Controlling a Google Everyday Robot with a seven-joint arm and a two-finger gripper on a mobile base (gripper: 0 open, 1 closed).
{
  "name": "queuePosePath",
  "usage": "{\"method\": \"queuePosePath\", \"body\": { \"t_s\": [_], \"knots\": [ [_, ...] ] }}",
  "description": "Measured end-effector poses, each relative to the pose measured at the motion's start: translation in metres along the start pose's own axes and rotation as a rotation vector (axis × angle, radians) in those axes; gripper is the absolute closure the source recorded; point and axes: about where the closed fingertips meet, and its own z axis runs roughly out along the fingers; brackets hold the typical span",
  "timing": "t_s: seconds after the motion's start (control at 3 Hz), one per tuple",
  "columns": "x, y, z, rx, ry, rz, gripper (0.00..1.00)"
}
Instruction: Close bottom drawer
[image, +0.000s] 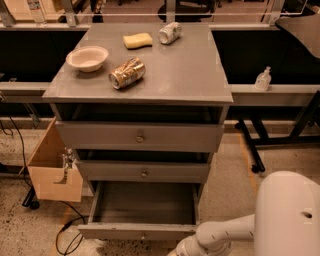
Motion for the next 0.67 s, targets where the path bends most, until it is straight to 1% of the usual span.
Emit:
{"method": "queuePosePath", "body": {
  "t_s": [0.33, 0.67],
  "knots": [
    [0.004, -0.025, 0.007, 0.056, -0.015, 0.084, 1.00],
    [0.002, -0.043, 0.011, 0.089, -0.039, 0.131, 1.00]
  ]
}}
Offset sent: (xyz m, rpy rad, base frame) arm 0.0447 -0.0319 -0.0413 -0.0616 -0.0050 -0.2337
